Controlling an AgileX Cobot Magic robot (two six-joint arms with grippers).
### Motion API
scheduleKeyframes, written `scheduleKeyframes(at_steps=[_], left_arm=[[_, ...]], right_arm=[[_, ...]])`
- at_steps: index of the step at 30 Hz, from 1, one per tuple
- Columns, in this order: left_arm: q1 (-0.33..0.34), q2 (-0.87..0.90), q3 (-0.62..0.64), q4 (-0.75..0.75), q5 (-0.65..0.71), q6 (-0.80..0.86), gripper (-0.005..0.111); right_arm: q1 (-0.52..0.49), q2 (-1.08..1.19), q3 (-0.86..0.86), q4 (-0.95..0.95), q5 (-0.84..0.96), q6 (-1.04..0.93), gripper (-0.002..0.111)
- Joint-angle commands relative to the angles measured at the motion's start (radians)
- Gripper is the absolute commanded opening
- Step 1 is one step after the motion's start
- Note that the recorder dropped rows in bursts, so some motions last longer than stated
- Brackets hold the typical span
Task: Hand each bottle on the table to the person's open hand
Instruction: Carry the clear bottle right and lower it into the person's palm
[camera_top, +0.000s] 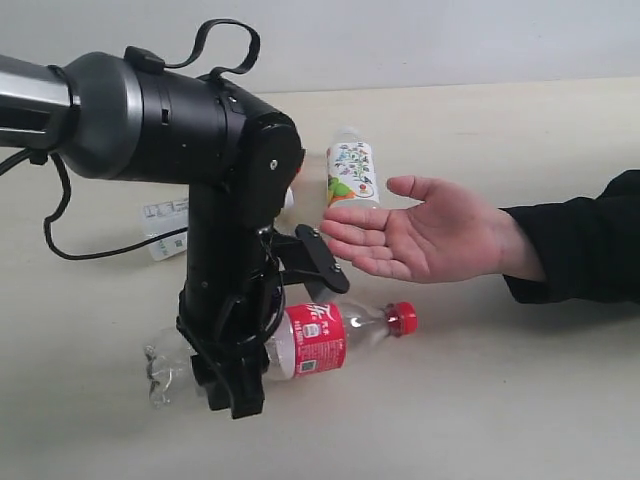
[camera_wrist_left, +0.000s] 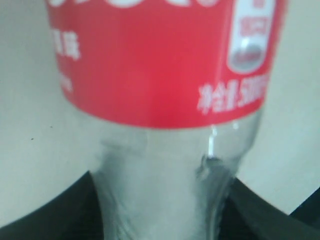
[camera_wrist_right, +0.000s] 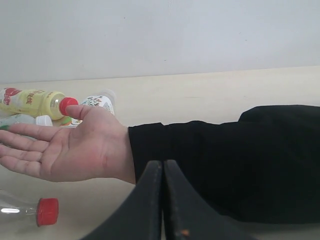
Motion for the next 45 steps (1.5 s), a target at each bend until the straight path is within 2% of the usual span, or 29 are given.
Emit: scheduleKeyframes(at_steps=[1, 7, 10, 14, 18, 21, 22, 25, 28, 32, 36, 41, 45], left_arm=[[-0.072, -0.054, 0.007, -0.003, 0.009, -0.031, 0.0], [-0.17, -0.121, 0.007, -0.007, 0.009, -0.081, 0.0], [-0.2, -0.154, 0.006, -0.028, 0.009, -0.099, 0.0], [-0.208, -0.193, -0.003, -0.046, 0.009, -0.172, 0.0], [-0.208, -0.216, -0.04, -0.039, 0.009, -0.346, 0.0], [-0.208, -0.218, -0.123, -0.037, 0.009, -0.581, 0.0], [-0.208, -0.218, -0.14, -0.037, -0.014, -0.632, 0.0], [-0.208, -0.218, -0.188, -0.035, -0.223, -0.929, 0.0], [-0.196, -0.209, -0.204, -0.035, -0.403, -1.102, 0.0], [-0.14, -0.164, -0.211, -0.064, -0.502, -1.23, 0.0], [-0.083, -0.101, -0.211, -0.217, -0.512, -1.184, 0.0], [-0.066, -0.019, -0.211, -0.453, -0.56, -0.998, 0.0], [-0.059, 0.031, -0.223, -0.489, -0.589, -0.962, 0.0]], right_arm=[[0.004, -0.004, 0.005, -0.003, -0.008, -0.005, 0.0], [0.004, -0.004, 0.005, -0.003, -0.008, -0.005, 0.0], [0.004, -0.004, 0.005, -0.003, -0.008, -0.005, 0.0], [0.004, -0.004, 0.005, -0.003, -0.008, -0.005, 0.0], [0.004, -0.004, 0.005, -0.003, -0.008, -0.005, 0.0], [0.004, -0.004, 0.005, -0.003, -0.008, -0.005, 0.0], [0.004, -0.004, 0.005, -0.003, -0.008, -0.005, 0.0], [0.004, -0.004, 0.005, -0.003, -0.008, -0.005, 0.0], [0.004, -0.004, 0.005, -0.003, -0.008, -0.005, 0.0], [0.004, -0.004, 0.005, -0.003, -0.008, -0.005, 0.0], [0.004, -0.004, 0.005, -0.003, -0.008, -0.005, 0.0], [0.004, -0.004, 0.005, -0.003, -0.008, -0.005, 0.0], [0.004, -0.004, 0.005, -0.003, -0.008, -0.005, 0.0]])
